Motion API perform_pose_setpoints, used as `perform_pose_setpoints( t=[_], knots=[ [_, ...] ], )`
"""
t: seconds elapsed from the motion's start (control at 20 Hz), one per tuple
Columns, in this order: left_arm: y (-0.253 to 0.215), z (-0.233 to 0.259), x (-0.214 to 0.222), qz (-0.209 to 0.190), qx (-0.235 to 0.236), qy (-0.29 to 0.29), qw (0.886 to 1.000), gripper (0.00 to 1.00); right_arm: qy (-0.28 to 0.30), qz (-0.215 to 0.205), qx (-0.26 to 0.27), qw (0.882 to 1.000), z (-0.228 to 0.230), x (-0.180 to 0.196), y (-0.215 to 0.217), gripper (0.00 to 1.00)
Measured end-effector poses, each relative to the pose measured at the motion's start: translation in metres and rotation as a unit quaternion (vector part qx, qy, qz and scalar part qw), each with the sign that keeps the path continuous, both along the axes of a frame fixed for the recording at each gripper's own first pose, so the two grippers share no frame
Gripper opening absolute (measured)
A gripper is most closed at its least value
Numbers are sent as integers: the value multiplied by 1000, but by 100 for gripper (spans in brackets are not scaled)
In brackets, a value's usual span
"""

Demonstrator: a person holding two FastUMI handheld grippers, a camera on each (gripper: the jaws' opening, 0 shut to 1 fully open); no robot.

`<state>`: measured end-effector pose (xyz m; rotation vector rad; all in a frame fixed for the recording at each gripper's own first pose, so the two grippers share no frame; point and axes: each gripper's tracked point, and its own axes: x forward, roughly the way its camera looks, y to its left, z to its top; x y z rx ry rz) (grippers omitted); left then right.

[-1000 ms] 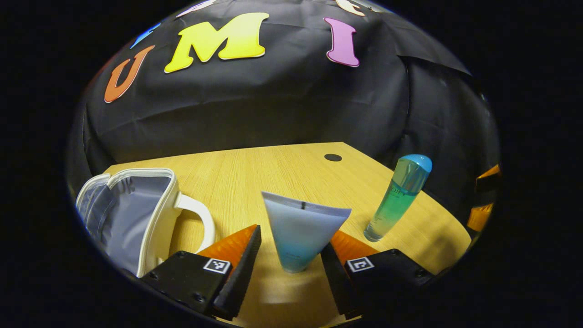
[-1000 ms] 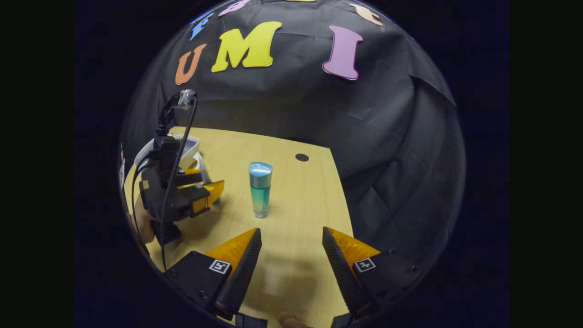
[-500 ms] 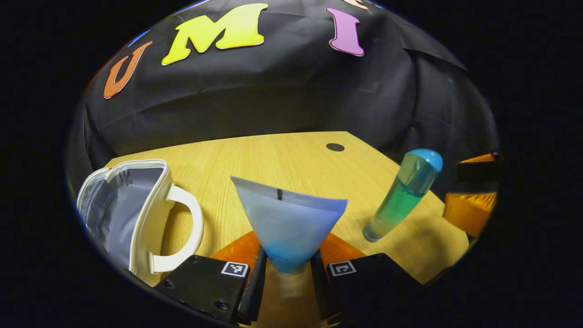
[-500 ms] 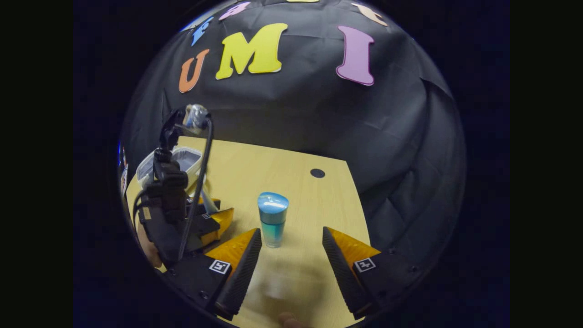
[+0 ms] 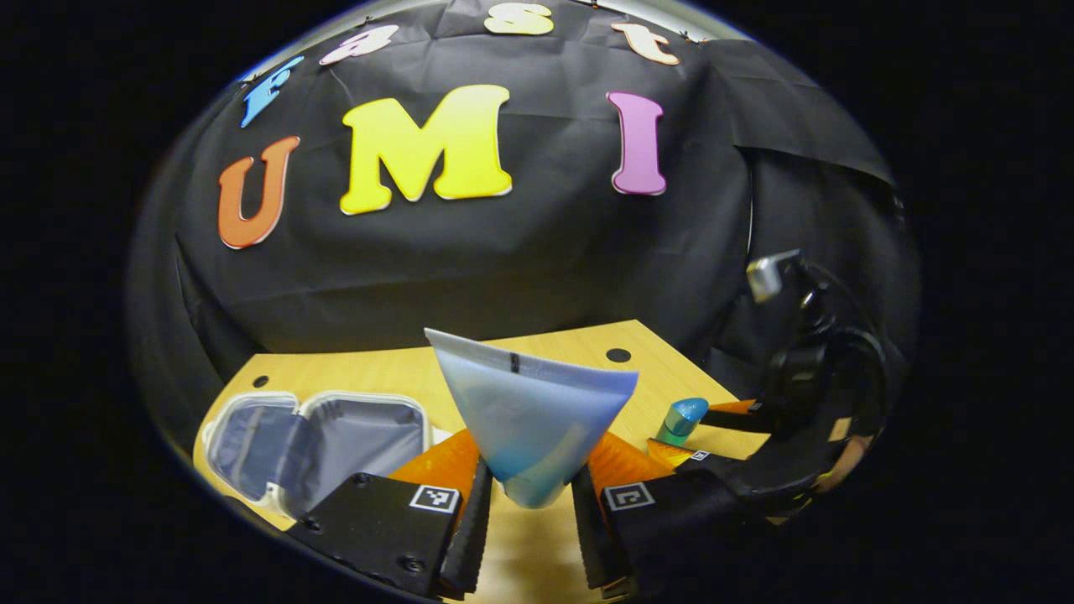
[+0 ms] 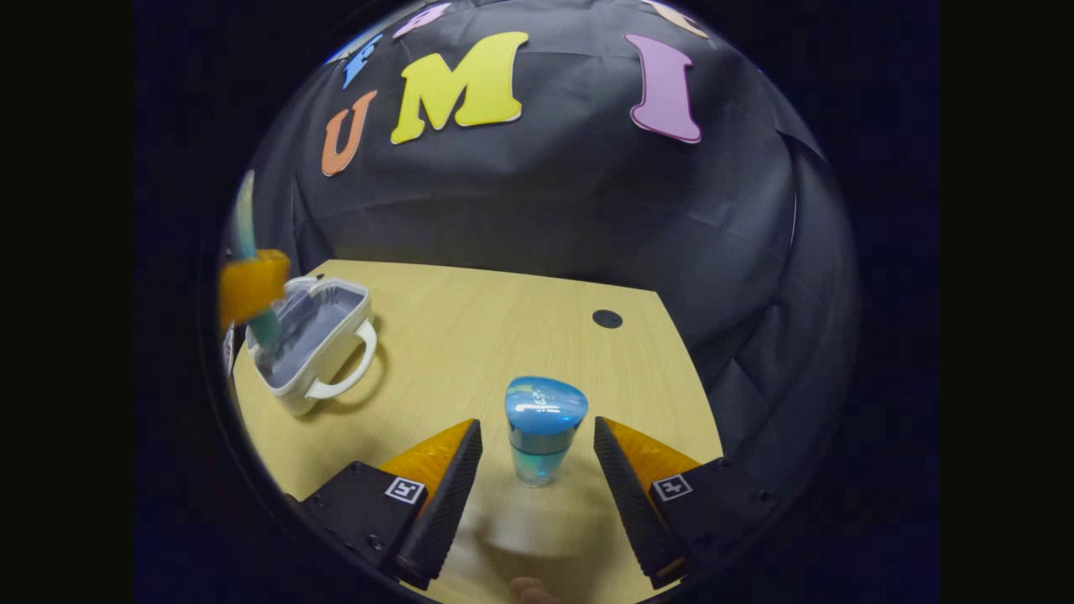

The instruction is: First open the suitcase, pack the skin care products into it, and then close the suitcase.

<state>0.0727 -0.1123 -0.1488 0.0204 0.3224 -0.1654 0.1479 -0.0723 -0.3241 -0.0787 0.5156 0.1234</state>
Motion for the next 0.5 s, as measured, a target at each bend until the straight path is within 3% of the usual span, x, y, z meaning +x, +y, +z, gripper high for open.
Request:
perform_pose_setpoints(
  t=[0.05,0.3,0.4,0.5],
  knots=[
    [17,18,-4,21,-4,-13,1000,48,-2,-10,-6,1000,-3,5,-2,80],
    [79,82,-37,59,19,-32,998,47,6,-49,6,999,-20,17,-1,75],
    [104,91,-41,71,29,-39,996,48,7,-64,10,998,-22,18,-3,66],
    [130,101,-49,93,23,-31,995,47,8,-73,15,997,-22,16,-2,45]
  ],
)
